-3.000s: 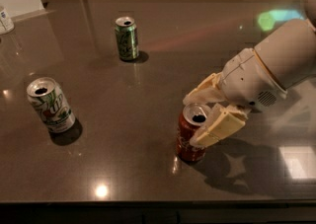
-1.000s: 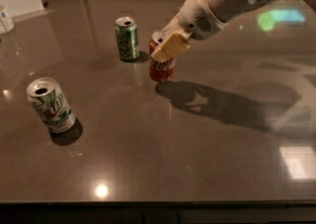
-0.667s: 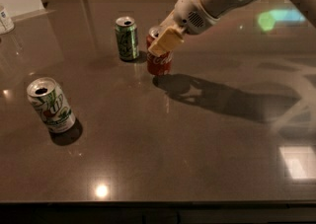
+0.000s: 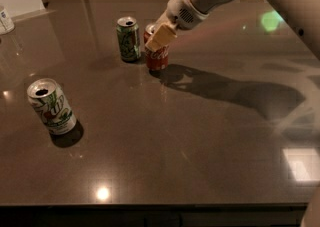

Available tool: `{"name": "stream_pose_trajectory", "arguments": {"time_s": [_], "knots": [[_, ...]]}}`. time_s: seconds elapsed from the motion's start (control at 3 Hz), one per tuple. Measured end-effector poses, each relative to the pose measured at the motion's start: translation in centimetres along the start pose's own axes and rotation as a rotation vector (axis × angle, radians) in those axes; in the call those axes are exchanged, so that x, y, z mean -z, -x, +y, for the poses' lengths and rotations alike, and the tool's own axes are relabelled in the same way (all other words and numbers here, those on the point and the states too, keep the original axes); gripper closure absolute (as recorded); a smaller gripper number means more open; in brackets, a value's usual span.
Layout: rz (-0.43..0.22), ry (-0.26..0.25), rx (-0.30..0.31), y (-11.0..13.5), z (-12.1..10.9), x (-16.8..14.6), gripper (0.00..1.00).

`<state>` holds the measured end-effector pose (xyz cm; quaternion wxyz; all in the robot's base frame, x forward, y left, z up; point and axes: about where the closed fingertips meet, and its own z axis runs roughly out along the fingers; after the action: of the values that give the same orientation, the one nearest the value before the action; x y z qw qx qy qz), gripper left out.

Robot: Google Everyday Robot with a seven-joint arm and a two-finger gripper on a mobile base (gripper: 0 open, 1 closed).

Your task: Move coke can near green can

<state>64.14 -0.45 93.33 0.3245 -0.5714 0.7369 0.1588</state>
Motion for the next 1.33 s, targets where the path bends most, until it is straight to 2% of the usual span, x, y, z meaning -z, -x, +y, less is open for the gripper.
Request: {"name": "stream_pose_trajectory", "arguments": {"time_s": [0.33,0.67,1.33], "knots": [[0.004,0.003,-0.013,0.3,-1.4,-1.2,1.00],[0.014,0.006,-0.032,0.2,-2.5,-2.0,0.82],[0.003,0.036,-0.068,-0.3,-3.4,-2.9,0.35]]}}
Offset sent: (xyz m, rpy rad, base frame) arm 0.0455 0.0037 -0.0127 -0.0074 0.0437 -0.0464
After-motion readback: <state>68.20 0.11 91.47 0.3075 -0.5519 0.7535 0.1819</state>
